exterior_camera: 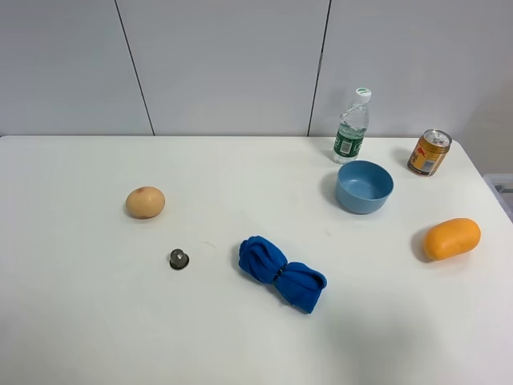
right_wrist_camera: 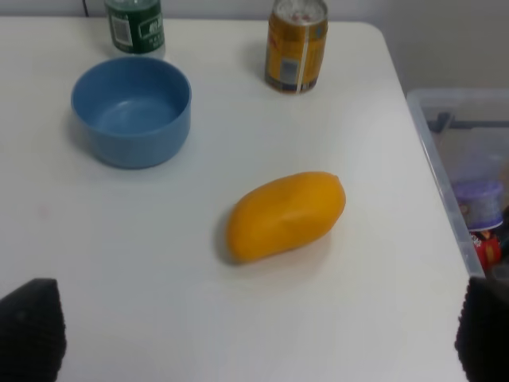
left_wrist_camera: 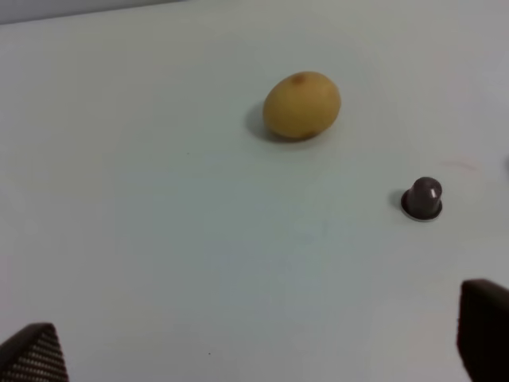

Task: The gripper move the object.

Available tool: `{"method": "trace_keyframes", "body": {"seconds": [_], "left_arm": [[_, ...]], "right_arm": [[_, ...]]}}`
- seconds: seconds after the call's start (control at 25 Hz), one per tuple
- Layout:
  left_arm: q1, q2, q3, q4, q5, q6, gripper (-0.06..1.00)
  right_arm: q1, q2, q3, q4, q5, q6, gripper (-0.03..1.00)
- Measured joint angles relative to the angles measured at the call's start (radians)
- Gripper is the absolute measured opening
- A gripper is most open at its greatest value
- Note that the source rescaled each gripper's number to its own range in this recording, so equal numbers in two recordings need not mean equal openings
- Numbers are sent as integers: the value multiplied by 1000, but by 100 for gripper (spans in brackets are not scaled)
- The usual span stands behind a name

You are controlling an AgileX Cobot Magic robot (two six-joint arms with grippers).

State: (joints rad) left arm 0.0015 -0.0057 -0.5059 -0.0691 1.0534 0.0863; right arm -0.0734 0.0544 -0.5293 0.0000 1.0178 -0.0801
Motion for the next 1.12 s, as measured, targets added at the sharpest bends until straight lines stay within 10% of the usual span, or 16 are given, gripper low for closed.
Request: {"method": "trace_keyframes", "body": {"seconds": [1.12], "left_arm": [[0, 0, 0, 0, 0, 0, 100]], "right_arm": [[0, -57, 30, 0, 51, 25, 99]]}}
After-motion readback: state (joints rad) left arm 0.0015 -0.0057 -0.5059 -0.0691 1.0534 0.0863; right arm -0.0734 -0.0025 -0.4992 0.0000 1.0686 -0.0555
